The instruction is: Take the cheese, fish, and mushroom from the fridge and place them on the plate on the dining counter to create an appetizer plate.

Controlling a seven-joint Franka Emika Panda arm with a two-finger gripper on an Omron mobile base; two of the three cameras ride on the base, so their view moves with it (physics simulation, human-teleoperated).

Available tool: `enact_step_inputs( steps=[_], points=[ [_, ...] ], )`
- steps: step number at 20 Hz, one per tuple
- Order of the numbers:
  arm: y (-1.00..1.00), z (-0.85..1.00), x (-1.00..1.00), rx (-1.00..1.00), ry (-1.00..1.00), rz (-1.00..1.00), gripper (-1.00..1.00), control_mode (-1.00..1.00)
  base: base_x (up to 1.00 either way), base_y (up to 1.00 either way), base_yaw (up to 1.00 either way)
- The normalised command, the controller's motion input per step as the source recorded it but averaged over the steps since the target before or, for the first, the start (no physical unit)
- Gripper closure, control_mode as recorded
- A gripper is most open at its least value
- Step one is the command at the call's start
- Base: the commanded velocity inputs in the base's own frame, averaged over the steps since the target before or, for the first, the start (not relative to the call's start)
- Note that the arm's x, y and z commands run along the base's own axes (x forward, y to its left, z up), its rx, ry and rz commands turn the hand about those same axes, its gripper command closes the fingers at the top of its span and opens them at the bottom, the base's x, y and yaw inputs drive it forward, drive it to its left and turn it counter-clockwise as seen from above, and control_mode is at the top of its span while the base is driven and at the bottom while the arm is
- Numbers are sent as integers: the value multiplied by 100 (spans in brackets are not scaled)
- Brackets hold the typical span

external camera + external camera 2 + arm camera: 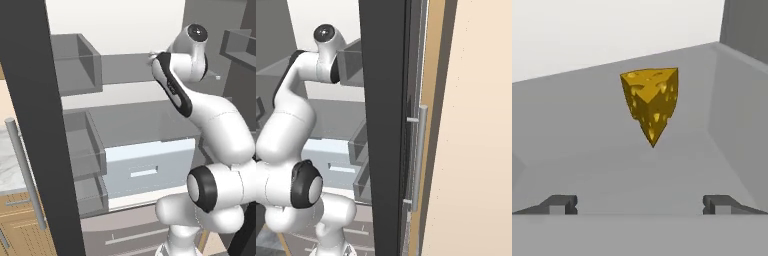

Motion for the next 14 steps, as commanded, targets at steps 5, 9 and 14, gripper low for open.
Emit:
enact_step_inputs(
  steps=[5, 9, 14],
  points=[
    [-2, -10, 41, -3, -15, -8, -100, -100, 0, 0, 0],
    [-4, 0, 57, 0, 0, -11, -100, -100, 0, 0, 0],
    [-7, 2, 66, 0, 0, -10, -100, -100, 0, 0, 0]
  ],
)
